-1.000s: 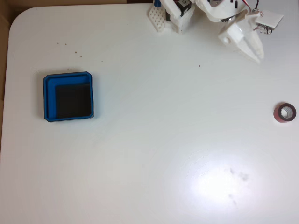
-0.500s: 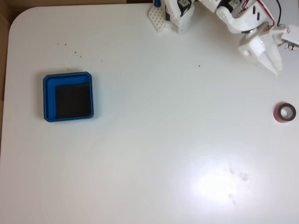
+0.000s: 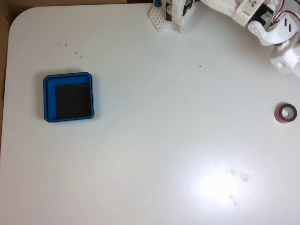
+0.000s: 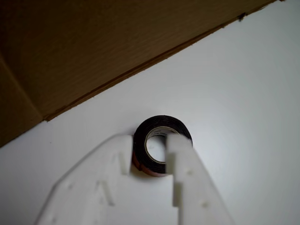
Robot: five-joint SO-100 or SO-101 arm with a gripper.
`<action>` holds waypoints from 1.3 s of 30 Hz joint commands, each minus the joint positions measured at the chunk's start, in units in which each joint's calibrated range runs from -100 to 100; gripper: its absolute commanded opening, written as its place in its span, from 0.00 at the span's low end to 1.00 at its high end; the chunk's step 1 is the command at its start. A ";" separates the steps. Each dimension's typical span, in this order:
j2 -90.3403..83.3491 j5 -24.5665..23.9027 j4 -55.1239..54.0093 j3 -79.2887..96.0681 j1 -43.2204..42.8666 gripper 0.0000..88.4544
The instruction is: Pick the red roll and drop it in the blue box
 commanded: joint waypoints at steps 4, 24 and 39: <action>5.63 -0.12 -0.63 -10.85 0.00 0.01; 19.67 -0.12 14.47 -25.59 0.19 0.01; 31.21 0.50 17.44 -38.98 0.49 0.01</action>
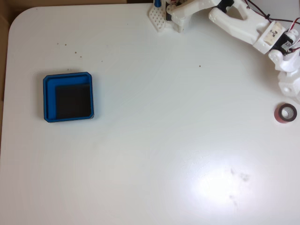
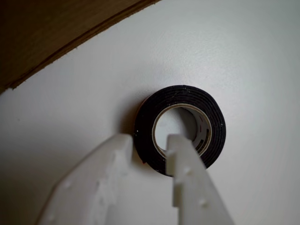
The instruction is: Pick the red roll and drop it in the blue box
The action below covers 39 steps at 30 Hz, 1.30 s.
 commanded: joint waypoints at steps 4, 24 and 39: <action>-0.88 0.50 0.20 -4.81 0.58 0.02; -0.96 0.58 0.20 -4.63 0.58 0.14; -0.88 0.58 11.42 -4.90 0.78 0.24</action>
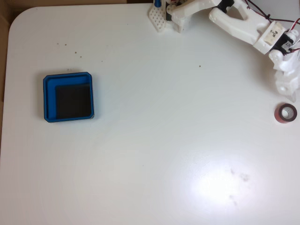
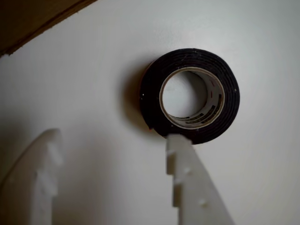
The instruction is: Pick the red roll and drop it in the blue box
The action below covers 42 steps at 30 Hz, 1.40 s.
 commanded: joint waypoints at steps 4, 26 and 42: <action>-0.96 0.33 4.37 -4.90 0.78 0.24; 5.64 0.16 4.28 -12.35 2.83 0.24; 12.08 0.16 4.20 -19.00 2.83 0.24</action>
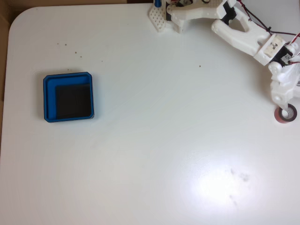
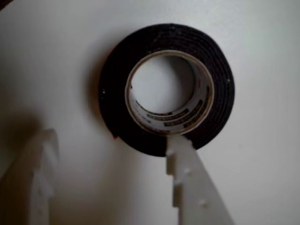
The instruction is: Pick the red roll and drop it in the blue box
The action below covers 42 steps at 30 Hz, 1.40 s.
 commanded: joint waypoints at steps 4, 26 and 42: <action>-0.12 0.16 -0.15 -5.28 0.55 0.24; 0.55 0.07 -0.15 -6.90 0.65 0.24; 2.56 0.07 -0.15 -6.99 0.84 0.24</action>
